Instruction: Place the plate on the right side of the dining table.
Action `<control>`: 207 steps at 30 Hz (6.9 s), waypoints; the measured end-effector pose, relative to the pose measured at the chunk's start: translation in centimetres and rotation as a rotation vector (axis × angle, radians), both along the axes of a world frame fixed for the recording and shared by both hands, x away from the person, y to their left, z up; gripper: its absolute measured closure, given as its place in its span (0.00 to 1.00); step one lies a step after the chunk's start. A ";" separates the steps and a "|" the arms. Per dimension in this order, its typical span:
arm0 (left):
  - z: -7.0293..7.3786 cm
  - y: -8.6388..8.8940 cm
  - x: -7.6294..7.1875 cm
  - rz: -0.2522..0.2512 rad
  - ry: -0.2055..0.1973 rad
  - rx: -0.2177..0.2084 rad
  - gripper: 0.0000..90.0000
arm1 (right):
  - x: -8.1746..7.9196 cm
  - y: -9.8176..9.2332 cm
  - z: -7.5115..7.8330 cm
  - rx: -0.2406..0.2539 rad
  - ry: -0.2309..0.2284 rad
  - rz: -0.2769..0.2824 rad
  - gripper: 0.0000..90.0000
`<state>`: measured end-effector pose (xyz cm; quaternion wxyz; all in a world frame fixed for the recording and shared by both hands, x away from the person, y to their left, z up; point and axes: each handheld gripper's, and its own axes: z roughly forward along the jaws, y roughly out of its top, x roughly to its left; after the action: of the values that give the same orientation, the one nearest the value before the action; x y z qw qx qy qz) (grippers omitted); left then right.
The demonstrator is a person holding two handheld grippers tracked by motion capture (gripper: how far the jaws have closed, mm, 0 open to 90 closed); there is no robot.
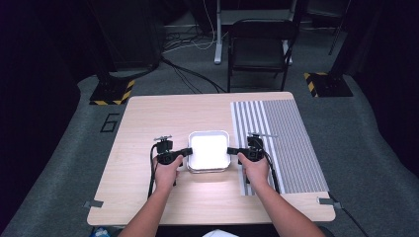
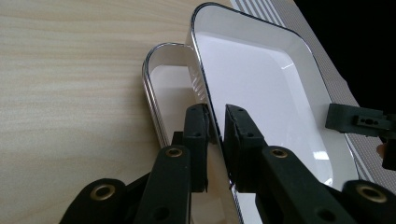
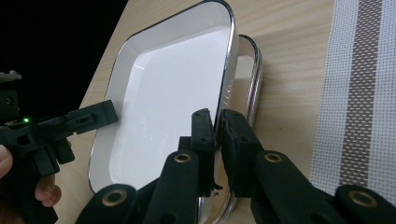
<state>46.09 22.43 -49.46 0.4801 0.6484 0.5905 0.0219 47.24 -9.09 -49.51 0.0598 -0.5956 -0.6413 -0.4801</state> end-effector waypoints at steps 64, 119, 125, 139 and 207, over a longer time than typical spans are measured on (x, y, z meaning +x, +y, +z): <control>2.5 -6.5 2.0 -0.111 -0.019 0.067 0.89 | -1.0 -6.3 2.3 -0.007 -0.039 -0.061 0.92; 3.1 -13.5 3.3 -0.220 -0.021 0.123 0.90 | -2.7 -12.8 2.9 0.009 -0.059 -0.135 0.93; 3.1 -14.2 3.4 -0.232 -0.019 0.126 0.90 | -2.8 -13.6 2.8 0.013 -0.055 -0.146 0.93; 2.4 -15.4 3.6 -0.243 -0.004 0.130 0.90 | -2.9 -14.7 2.1 0.003 -0.053 -0.159 0.93; 0.6 -20.9 4.8 -0.300 0.033 0.143 0.88 | -2.2 -19.6 0.5 -0.021 -0.012 -0.256 0.95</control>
<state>50.88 1.57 -48.89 0.4207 0.7622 0.4917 -0.0189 44.99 -28.71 -49.05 -0.0121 -0.6703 -0.5655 -0.4805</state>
